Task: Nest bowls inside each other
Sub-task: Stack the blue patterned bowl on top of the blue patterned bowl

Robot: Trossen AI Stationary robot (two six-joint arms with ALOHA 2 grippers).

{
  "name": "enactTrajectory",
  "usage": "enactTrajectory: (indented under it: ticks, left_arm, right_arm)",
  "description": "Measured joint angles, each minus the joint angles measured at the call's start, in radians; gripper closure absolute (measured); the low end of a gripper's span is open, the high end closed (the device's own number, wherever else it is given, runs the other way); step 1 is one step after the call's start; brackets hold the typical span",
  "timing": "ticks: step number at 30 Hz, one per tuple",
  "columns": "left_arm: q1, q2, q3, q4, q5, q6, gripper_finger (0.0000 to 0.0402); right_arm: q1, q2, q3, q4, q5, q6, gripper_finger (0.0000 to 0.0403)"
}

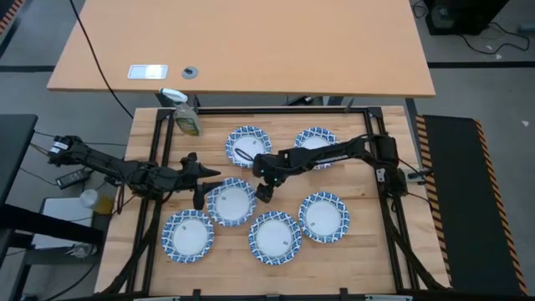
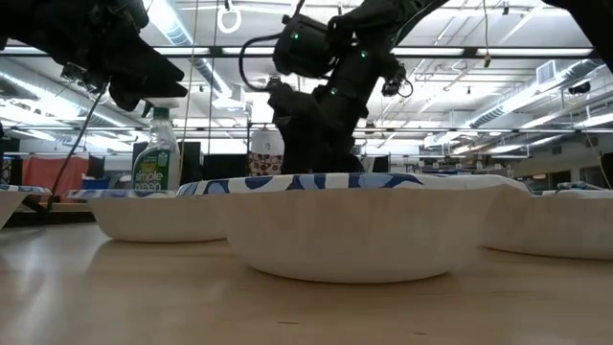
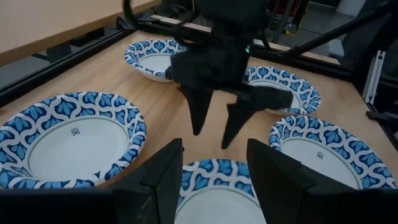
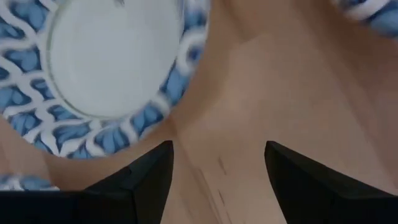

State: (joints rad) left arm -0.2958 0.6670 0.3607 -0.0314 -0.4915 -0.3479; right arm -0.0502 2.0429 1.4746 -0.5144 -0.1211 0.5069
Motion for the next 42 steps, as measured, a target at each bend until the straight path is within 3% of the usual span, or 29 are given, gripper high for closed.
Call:
enactTrajectory:
  ticks: [7,14,18,22,42]
  left_arm:
    - [0.000,0.000,0.000,-0.002,0.000,0.001,0.0221]
    - [0.000,0.000,0.000,-0.022,0.005,0.000,0.0221]
    - [0.000,0.000,0.000,-0.022,0.019,-0.001,0.0221]
    - [0.000,0.000,0.000,-0.013,0.020,0.016,0.0221]
    - [0.001,0.000,0.000,0.021,0.023,0.022,0.0221]
  right_arm:
    - [0.009,0.003,-0.012,0.037,0.011,0.046,0.0138]
    - [-0.005,-0.009,-0.129,0.339,-0.181,0.160,0.0096]
    - [-0.017,-0.004,-0.229,0.450,-0.189,0.251,0.0075]
    - [-0.021,-0.005,-0.291,0.678,-0.198,0.312,0.0070]
    - [0.024,0.049,-0.278,0.720,-0.120,0.354,0.0189]
